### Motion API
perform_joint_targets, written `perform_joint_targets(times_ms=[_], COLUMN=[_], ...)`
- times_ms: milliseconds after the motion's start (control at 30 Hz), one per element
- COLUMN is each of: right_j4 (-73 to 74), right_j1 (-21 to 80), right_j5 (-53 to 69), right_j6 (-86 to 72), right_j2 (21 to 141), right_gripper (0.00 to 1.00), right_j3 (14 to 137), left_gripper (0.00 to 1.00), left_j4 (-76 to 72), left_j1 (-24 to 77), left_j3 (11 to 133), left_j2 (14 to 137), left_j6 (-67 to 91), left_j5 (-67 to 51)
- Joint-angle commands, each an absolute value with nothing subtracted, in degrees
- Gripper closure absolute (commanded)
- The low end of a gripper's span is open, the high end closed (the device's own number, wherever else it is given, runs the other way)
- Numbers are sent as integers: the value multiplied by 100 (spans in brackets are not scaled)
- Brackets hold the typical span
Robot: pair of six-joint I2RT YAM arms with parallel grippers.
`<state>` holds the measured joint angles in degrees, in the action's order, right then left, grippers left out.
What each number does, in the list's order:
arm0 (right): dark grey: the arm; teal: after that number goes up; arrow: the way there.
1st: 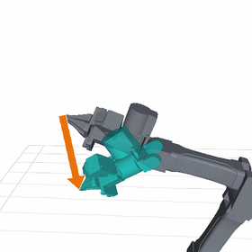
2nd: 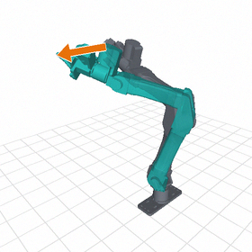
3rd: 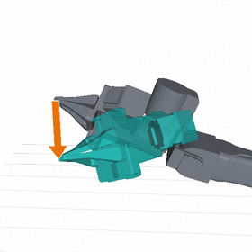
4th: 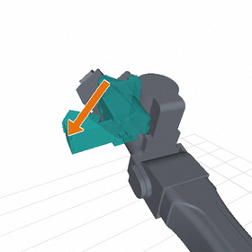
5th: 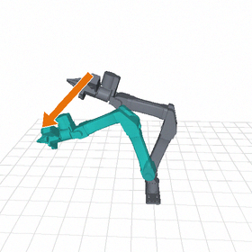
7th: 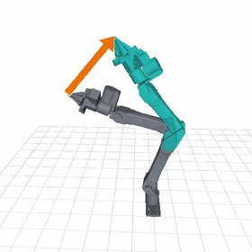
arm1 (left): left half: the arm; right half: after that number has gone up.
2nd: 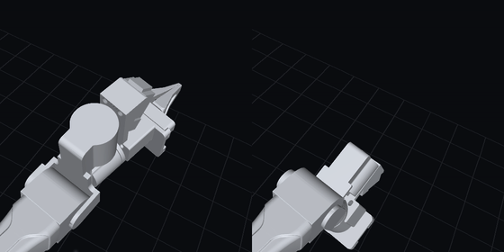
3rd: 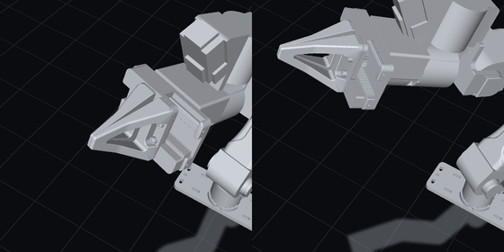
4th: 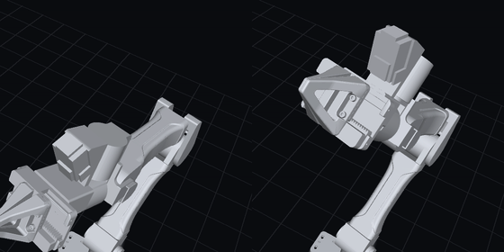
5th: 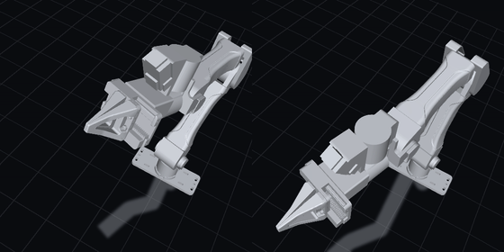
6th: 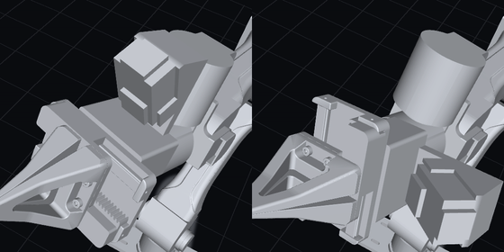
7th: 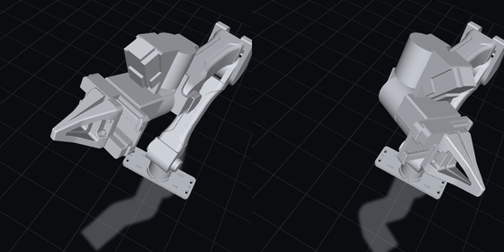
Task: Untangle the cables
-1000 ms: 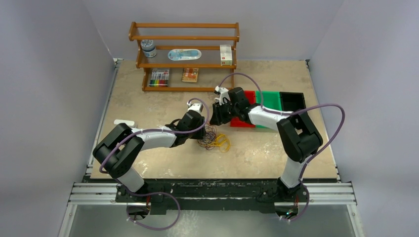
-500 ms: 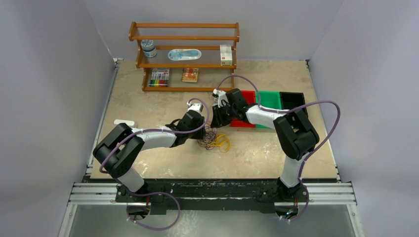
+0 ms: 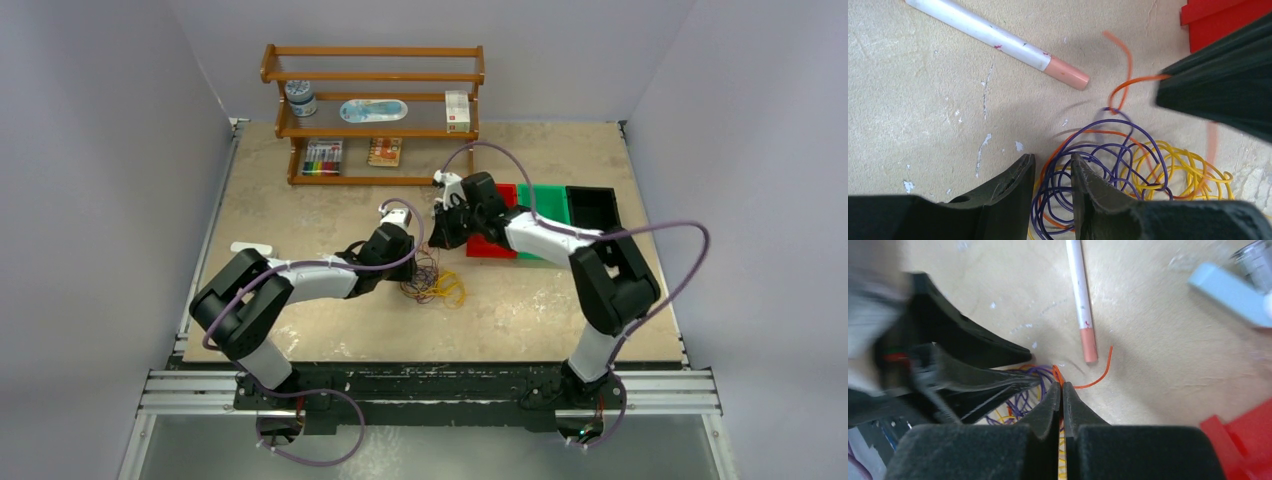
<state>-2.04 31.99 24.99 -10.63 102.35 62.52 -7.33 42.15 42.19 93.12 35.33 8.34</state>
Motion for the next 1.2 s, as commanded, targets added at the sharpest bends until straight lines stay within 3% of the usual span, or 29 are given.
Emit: perform_joint_targets(times_ms=[0,633,1167], right_j4=[-707,-1062,-1123], right_j1=[3236,3228,3229], right_j5=[1825,732,-280], right_j6=[-1154,-1384,-560], right_j2=[9035,6687,6132], right_gripper=[100,100,100], right_j3=[6234,6656,7848], left_gripper=[68,69,70], left_j4=[-858,-980,-1090], left_j1=[4245,4246,4252], left_j3=[4272,4317,4194], left_j2=[9457,9681,9637], left_j6=[3492,3516,3542], left_j5=[911,883,940])
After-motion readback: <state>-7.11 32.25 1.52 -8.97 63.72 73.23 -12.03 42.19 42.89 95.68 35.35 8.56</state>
